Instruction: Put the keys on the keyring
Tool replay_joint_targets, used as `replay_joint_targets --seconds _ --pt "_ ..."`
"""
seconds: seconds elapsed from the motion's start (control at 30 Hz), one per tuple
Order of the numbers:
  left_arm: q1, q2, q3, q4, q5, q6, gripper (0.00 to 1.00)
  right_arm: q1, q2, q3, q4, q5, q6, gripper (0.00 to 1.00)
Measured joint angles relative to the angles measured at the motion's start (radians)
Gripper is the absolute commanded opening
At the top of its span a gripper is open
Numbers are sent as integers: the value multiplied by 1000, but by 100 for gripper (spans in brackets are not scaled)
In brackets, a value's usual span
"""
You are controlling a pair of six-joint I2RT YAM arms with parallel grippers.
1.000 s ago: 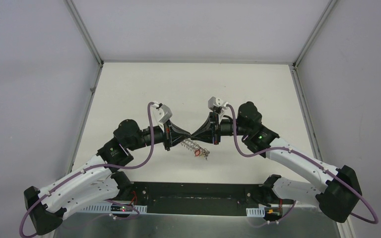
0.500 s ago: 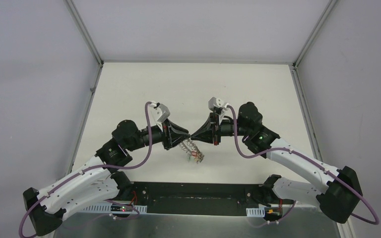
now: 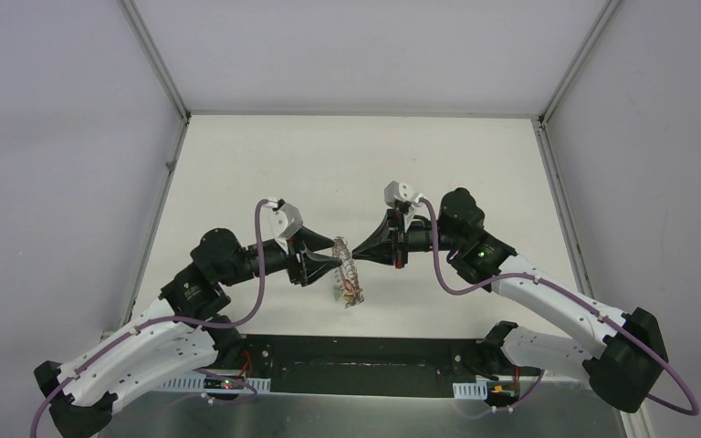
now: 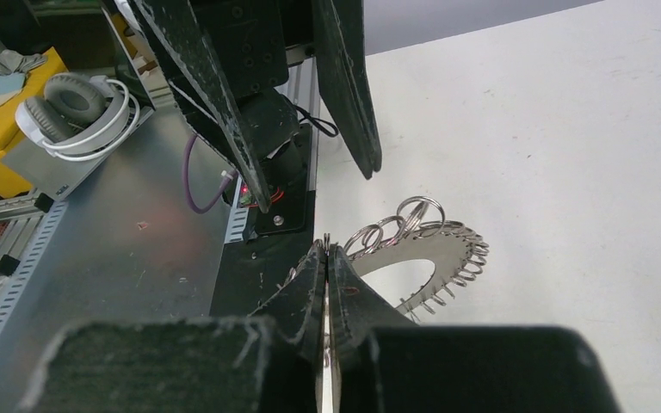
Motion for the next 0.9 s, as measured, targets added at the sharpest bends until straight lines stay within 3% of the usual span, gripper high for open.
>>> replay_joint_targets --seconds 0.33,0.67,0.9 --pt "0 74 48 -77 156 195 37 0 -9 0 0 -77 -39 0" --pt "0 156 90 -84 233 229 23 0 -12 0 -1 -103 -49 0" --pt "0 167 90 -56 248 211 27 0 -12 0 -1 -102 -49 0"
